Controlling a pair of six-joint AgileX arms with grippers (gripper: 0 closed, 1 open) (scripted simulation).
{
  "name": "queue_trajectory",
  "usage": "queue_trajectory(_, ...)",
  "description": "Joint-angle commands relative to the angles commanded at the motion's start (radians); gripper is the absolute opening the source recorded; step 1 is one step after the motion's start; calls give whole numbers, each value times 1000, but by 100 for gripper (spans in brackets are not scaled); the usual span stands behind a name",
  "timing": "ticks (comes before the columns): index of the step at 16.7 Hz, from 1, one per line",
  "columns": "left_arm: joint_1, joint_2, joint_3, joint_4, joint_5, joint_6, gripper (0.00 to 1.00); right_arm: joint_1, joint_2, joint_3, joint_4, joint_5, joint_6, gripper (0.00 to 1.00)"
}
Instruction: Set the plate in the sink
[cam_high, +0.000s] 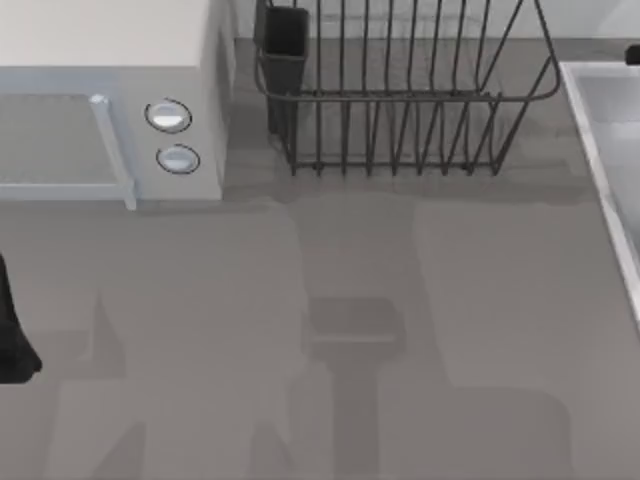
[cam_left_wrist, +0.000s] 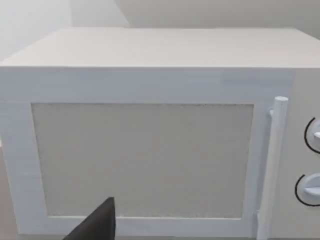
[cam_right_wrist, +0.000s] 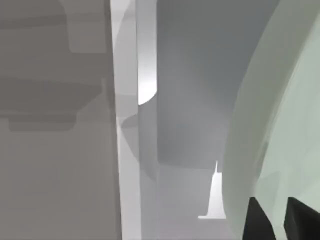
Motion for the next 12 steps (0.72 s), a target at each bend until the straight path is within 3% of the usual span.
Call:
queue_trajectory(9, 0, 0, 0, 0, 0, 0, 100, 0, 0, 0, 0, 0, 0, 98)
queue_trajectory(12, 0, 0, 0, 0, 0, 0, 100, 0, 0, 0, 0, 0, 0, 100)
